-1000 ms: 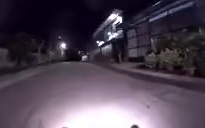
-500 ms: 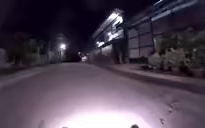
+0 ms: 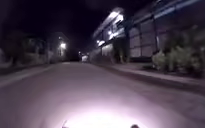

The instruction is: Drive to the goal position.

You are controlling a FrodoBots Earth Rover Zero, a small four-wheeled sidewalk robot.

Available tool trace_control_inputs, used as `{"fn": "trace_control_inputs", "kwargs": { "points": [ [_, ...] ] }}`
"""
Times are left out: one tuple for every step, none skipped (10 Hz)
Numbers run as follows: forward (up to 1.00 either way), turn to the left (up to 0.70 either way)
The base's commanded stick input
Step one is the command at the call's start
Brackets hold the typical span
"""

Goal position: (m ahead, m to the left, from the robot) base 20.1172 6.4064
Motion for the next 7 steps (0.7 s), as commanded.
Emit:
{"fn": "trace_control_inputs", "kwargs": {
  "points": [
    [0.7,0.0],
    [0.7,0.0],
    [0.7,0.0],
    [0.7,0.0],
    [0.7,0.0],
    [0.7,0.0],
    [0.7,0.0]
  ]
}}
